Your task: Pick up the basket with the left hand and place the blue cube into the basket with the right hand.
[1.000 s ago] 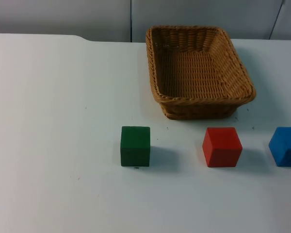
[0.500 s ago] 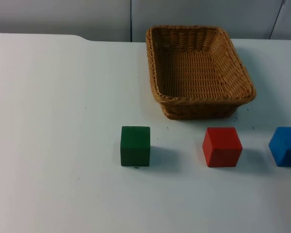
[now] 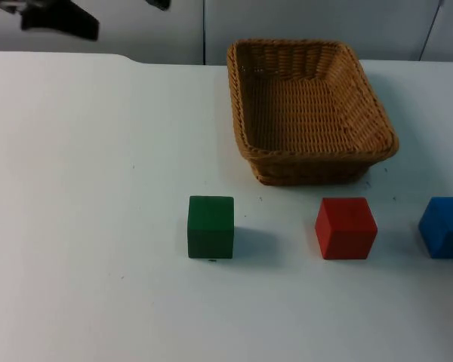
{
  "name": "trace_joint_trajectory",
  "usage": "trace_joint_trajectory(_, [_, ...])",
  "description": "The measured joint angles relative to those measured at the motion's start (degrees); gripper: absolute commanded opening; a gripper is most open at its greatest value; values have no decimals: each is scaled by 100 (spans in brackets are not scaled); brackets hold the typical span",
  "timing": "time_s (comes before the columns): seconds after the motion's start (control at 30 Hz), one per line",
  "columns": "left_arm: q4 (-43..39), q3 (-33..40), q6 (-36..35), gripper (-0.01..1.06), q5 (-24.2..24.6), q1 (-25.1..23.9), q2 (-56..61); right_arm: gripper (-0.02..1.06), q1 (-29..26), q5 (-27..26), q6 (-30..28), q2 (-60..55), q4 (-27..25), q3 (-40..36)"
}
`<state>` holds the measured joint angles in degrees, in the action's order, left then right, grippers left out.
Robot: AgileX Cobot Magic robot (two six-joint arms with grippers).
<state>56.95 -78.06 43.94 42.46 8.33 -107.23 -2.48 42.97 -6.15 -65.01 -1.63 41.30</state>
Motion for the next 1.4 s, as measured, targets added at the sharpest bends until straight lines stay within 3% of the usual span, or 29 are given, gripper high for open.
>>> trace_joint_trajectory(0.33, [-11,-1968,-287,104,479,519,-2099,102,0,-75,0,-32,-141,0])
trace_joint_trajectory(0.67, [-667,-3817,-1243,104,998,840,-3490,101,0,-43,0,-32,-290,0])
trace_joint_trajectory(1.0, [-918,-4638,-1555,104,1117,1175,-4236,101,0,-53,0,-32,-302,0])
trace_joint_trajectory(1.4, [-954,-4718,-1635,104,1094,1184,-4375,101,0,-252,-10,-32,-431,0])
